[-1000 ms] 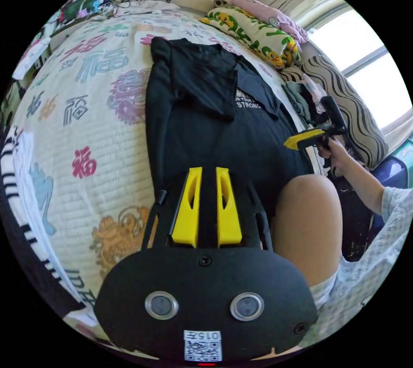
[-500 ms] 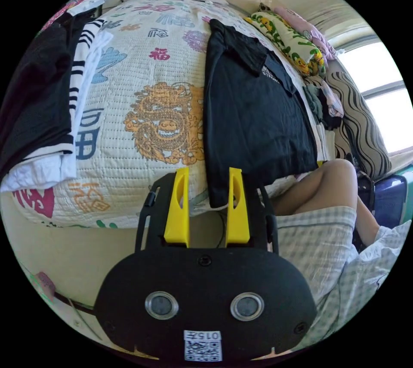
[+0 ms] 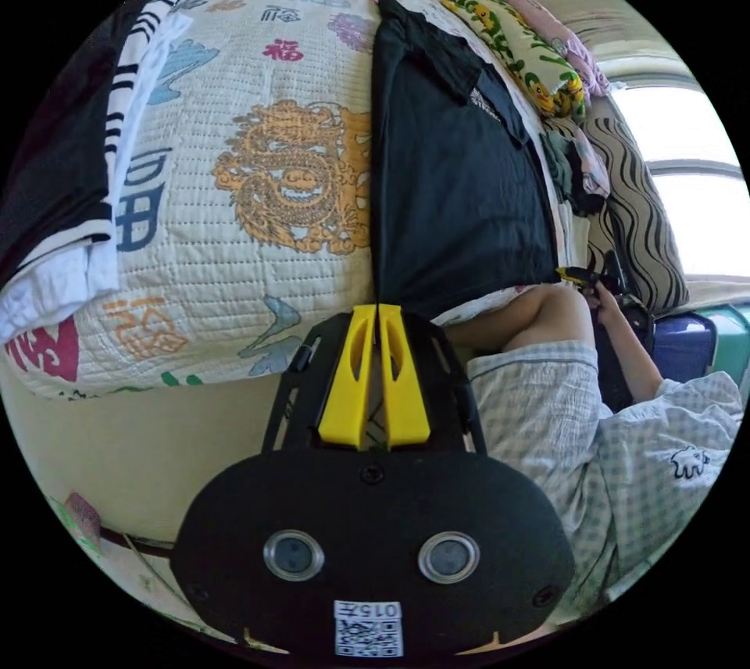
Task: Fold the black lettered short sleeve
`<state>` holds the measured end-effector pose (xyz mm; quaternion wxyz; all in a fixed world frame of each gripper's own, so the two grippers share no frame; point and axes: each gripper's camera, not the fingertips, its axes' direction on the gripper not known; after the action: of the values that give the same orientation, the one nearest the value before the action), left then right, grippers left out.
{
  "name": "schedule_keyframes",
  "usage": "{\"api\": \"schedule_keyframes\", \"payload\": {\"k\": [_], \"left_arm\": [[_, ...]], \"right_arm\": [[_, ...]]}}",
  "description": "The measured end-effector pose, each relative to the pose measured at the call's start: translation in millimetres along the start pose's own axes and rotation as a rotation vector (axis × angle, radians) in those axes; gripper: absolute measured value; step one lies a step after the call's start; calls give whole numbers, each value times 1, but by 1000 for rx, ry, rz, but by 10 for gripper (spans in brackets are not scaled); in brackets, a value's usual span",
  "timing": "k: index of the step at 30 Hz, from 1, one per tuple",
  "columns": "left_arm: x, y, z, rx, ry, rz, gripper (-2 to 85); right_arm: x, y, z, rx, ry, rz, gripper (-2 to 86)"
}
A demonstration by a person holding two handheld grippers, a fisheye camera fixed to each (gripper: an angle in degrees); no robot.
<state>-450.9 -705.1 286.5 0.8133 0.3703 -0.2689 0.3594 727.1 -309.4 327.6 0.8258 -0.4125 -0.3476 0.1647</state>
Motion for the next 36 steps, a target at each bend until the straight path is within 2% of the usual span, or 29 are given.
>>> {"api": "schedule_keyframes", "payload": {"k": [2, 4, 6, 8, 10, 15, 20, 24, 30, 32, 33, 36], "left_arm": [[-14, -11, 10, -107, -46, -23, 28], [-20, -23, 3, -109, -115, -26, 56], [-19, -45, -16, -16, -139, 2, 65], [-10, -97, -40, 148, -165, 71, 79], [3, -151, -48, 224, -181, 136, 90], [50, -308, -29, 312, -204, 281, 96], [75, -440, 8, 402, -274, 218, 102], [72, -485, 25, 459, -395, 129, 110], [46, -519, 61, 490, -266, 86, 105], [37, -522, 86, 428, -282, 70, 89], [38, -517, 87, 458, -304, 74, 78], [38, -512, 81, 452, -347, 46, 18]], "right_arm": [[-3, 1, -21, -20, -12, 1, 24], [-11, -2, -47, 19, 14, 0, 35], [-27, -12, -77, 86, 32, -50, 52], [-57, -42, -112, 174, 34, -140, 77], [-84, -74, -130, 218, 21, -218, 87], [-165, -181, -154, 278, -38, -390, 104], [-230, -285, -150, 311, -74, -404, 119], [-247, -330, -138, 314, -83, -354, 120], [-268, -368, -108, 240, -98, -358, 126], [-277, -358, -104, 283, 24, -386, 75], [-277, -354, -103, 296, 43, -400, 67], [-271, -342, -106, 282, -64, -437, 25]]}}
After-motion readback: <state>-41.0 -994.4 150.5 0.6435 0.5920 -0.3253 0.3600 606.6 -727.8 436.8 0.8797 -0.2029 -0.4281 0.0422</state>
